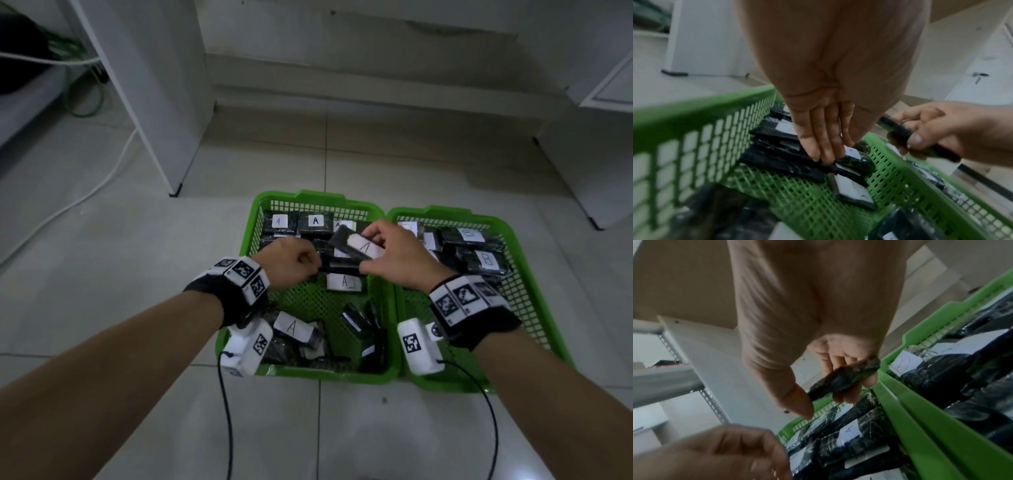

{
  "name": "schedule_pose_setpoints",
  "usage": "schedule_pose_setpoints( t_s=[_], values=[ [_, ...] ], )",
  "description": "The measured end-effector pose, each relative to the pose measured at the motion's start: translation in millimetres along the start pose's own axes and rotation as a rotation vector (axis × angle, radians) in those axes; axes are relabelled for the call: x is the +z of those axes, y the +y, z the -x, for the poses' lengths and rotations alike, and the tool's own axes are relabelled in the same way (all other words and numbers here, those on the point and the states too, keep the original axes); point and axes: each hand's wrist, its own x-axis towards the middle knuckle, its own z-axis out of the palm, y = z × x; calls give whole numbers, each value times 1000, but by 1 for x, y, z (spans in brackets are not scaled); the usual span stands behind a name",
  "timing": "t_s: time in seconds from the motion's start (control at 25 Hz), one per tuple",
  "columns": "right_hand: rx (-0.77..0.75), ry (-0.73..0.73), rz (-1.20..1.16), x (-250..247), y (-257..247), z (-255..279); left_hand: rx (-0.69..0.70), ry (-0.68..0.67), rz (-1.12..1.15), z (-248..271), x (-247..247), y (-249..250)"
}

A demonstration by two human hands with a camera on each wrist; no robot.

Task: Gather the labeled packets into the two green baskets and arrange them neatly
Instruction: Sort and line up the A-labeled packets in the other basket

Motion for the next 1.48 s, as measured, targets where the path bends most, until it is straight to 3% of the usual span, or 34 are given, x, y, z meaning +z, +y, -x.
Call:
schedule_pose_setpoints(
  t_s=[0.2,0.44,0.6,0.68,0.76,0.84,0.88,0.96,1.04,1.2,1.48],
  values=[
    [-140,26,202,11,0,-1,-341,14,694,-16,10,17],
    [-171,-96,476,27,-13,-10,-549,-18,708,-13,18,4],
    [-177,-100,655,28,-7,-19,-582,64,750,-22,34,-5],
    [-166,-119,707,28,-5,-19,-584,39,762,-18,30,3],
    [-164,-138,734,28,-7,-19,-485,-60,469,-15,31,1],
    [-183,-160,753,28,-11,-21,-535,-18,610,-22,33,-4],
    [-192,-167,771,28,-13,-22,-531,7,511,-26,36,-11],
    [-203,-180,812,25,-15,-22,-513,29,172,-28,35,-15],
    [-208,-190,826,26,-17,-22,-380,80,-156,-23,25,-16],
    [-244,-214,841,33,-25,-23,-216,94,-528,-13,1,-12],
    [-278,-281,964,40,-42,-28,-151,-124,-891,-32,-10,-10]
  ],
)
